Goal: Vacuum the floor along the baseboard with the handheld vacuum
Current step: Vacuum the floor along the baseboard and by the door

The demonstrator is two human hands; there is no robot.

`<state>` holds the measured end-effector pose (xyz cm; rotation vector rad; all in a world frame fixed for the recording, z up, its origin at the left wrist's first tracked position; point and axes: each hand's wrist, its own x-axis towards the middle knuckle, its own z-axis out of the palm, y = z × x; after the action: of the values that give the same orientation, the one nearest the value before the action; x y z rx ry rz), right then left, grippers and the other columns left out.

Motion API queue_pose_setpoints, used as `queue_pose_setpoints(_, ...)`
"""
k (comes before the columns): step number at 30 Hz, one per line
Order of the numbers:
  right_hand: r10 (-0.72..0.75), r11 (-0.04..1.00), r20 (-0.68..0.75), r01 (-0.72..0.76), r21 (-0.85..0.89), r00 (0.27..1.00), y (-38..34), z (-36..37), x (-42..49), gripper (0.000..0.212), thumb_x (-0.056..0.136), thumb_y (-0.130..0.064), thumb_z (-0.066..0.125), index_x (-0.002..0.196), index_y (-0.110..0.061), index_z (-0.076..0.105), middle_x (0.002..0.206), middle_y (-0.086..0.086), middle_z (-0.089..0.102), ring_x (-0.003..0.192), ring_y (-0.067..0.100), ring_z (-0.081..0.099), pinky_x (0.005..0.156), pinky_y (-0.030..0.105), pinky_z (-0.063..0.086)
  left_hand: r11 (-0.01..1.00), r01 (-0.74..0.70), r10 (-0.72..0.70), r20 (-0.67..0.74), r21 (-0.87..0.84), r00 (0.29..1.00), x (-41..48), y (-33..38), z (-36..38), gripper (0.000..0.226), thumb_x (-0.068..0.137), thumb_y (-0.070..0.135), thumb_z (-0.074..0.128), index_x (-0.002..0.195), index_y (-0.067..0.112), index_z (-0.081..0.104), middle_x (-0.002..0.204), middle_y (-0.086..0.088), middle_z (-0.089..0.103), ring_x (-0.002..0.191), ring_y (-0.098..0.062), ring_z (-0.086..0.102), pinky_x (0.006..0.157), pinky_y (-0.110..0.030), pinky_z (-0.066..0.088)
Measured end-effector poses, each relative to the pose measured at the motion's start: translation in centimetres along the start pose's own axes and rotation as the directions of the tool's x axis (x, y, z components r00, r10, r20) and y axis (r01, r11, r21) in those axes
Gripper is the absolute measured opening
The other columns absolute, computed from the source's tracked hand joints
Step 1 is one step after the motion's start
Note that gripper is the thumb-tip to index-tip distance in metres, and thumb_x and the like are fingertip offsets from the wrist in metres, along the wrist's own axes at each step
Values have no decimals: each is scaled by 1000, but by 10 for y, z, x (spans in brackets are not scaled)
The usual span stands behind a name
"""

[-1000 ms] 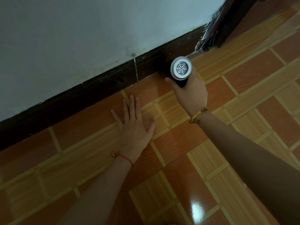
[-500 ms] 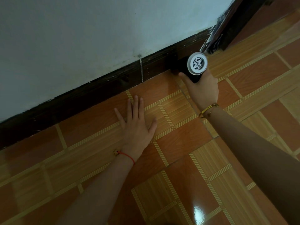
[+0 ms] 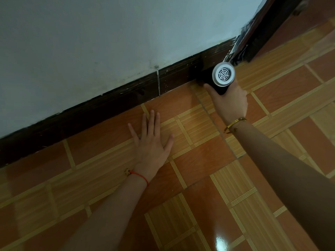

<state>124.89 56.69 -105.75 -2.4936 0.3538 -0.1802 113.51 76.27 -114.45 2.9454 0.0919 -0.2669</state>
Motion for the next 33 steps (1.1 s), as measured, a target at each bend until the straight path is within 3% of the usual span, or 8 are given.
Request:
queue_pose_setpoints(6,-72,997,70,69,46,995,-15,10,-23,73,80,-61,64,136,-19,45,109,4,69,99,26,66,77,42,56,999,-21,20,-36,-29,999,-11,-12,-1,67,102,58,10,158,23,0,167,2,-2,153,-20,-6,118,-61,-12)
queue_pose_setpoints(11,-137,990,138,131,51,981,-28,16,-43,71,82,-58,65,137,-18,45,110,3,69,98,24,66,68,30,47,999,34,-37,-71,-34,997,-37,-34,1,63,104,52,12,158,22,3,167,1,0,153,-20,-8,120,-60,-8)
queue_pose_setpoints(16,-217,976,195,206,77,956,-46,29,-68,71,80,-62,64,134,-20,46,110,2,70,97,25,67,72,41,57,996,86,-87,-90,-21,992,-59,-60,-9,62,105,49,14,158,19,6,167,-1,2,153,-21,-7,120,-59,-8)
queue_pose_setpoints(27,-379,923,377,375,86,845,-97,59,-127,71,82,-64,60,135,-21,43,105,7,71,94,30,67,68,39,55,980,197,-196,-112,-2,974,-107,-112,-26,62,103,45,23,158,18,14,166,-4,11,154,-25,4,119,-61,-4)
queue_pose_setpoints(33,-334,942,343,319,102,878,-98,62,-132,75,80,-65,61,137,-20,43,106,10,71,95,32,67,71,46,57,972,232,-233,-54,-28,971,-127,-136,-29,64,102,45,22,159,20,6,167,-4,4,154,-26,0,119,-62,-4)
